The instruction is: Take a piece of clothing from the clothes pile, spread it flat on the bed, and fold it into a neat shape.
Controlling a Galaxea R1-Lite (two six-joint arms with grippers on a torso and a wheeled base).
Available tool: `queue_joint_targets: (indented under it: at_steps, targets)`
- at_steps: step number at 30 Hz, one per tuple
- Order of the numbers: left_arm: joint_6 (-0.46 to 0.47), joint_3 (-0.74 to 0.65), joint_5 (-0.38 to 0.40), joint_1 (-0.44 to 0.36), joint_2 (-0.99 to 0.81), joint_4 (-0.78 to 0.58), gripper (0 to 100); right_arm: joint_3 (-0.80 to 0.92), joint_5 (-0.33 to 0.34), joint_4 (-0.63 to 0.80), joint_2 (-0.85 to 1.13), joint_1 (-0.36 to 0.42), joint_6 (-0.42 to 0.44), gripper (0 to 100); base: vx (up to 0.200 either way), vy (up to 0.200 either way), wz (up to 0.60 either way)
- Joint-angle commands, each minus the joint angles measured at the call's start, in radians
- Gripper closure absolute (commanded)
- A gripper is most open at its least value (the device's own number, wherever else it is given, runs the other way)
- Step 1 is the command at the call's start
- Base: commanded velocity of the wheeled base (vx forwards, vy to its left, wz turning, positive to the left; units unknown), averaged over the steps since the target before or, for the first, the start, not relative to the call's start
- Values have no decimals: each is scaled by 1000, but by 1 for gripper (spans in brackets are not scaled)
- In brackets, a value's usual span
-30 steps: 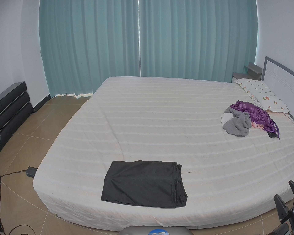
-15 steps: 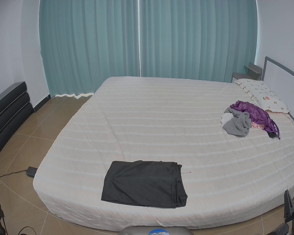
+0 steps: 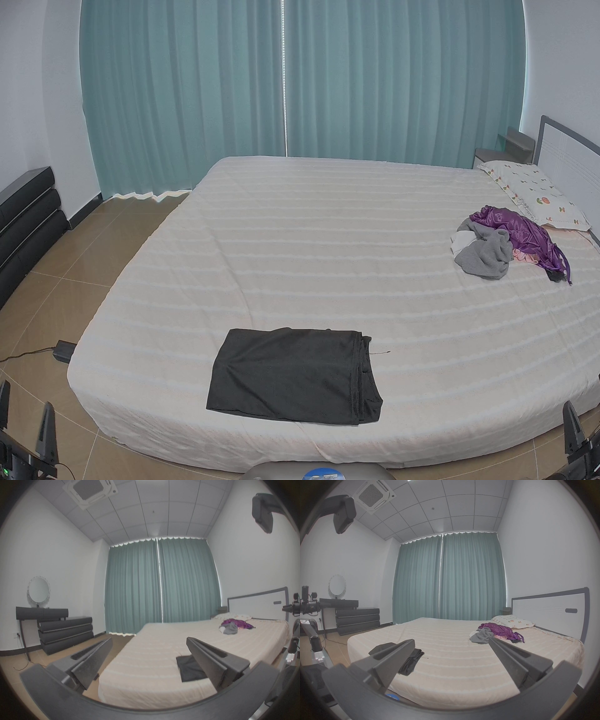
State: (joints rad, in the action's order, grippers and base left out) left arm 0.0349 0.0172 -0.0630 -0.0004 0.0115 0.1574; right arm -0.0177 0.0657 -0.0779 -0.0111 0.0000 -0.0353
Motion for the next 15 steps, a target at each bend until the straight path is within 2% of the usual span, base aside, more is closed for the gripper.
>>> queue_joint_targets:
  at_steps: [1, 2, 3, 5, 11, 15]
  targets:
    - [-6, -17, 22, 0, -11, -90, 0, 18, -20, 17, 10, 0, 15, 0, 0, 0, 0]
    - [-9, -17, 23, 0, -11, -93, 0, 18, -34, 35, 10, 0, 8, 0, 0, 0, 0]
    - [-24, -17, 31, 0, -11, -91, 0, 5, -76, 118, 10, -2, 6, 0, 0, 0, 0]
    - [-32, -17, 34, 0, -11, -91, 0, -2, -93, 135, 10, -2, 18, 0, 0, 0, 0]
    - [-33, -17, 46, 0, -11, -95, 0, 5, -90, 112, 10, -2, 22, 0, 0, 0, 0]
    - [-66, -17, 164, 0, -11, -96, 0, 5, -87, 112, 10, -2, 18, 0, 0, 0, 0]
